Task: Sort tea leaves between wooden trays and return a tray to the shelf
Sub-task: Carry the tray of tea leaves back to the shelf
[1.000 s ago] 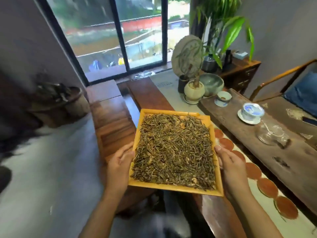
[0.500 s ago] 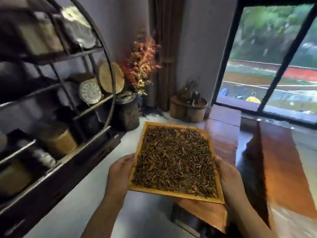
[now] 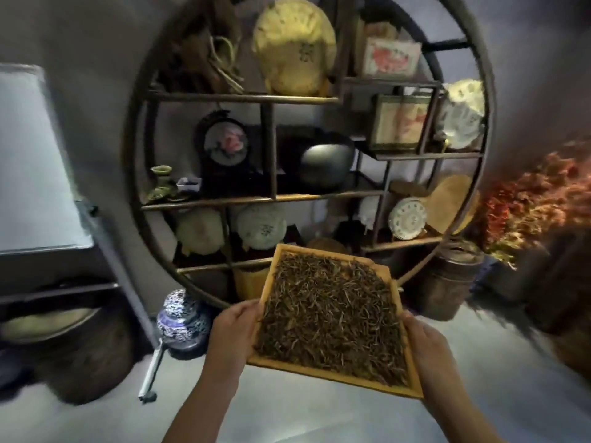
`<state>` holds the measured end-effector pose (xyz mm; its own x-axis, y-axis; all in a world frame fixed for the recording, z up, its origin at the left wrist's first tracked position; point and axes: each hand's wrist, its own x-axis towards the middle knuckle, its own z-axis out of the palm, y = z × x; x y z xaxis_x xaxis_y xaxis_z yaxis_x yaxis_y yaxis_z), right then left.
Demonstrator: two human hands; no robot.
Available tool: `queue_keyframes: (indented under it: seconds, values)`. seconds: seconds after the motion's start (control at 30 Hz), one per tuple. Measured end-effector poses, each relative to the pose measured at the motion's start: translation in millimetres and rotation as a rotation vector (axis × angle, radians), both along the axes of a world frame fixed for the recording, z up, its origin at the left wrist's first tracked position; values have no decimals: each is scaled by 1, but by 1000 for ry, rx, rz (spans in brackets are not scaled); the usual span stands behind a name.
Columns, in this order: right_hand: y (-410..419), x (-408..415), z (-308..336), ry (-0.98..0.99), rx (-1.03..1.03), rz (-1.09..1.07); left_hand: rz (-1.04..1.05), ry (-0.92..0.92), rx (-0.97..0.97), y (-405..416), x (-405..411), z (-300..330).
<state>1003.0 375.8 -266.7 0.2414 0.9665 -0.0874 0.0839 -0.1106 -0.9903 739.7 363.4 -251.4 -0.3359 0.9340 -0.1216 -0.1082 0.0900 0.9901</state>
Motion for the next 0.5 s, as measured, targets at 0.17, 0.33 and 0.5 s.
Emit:
queue_keyframes:
  seconds: [0.17, 0.33, 0.5]
  values:
    - [73, -71, -3, -5, 8, 138, 133, 67, -14, 28, -64, 9]
    - [141, -127, -7, 4, 1, 293, 275, 58, -52, 59, -110, 1]
    - [218, -171, -10, -21, 74, 374, 357, 40, -103, 116, -146, -11]
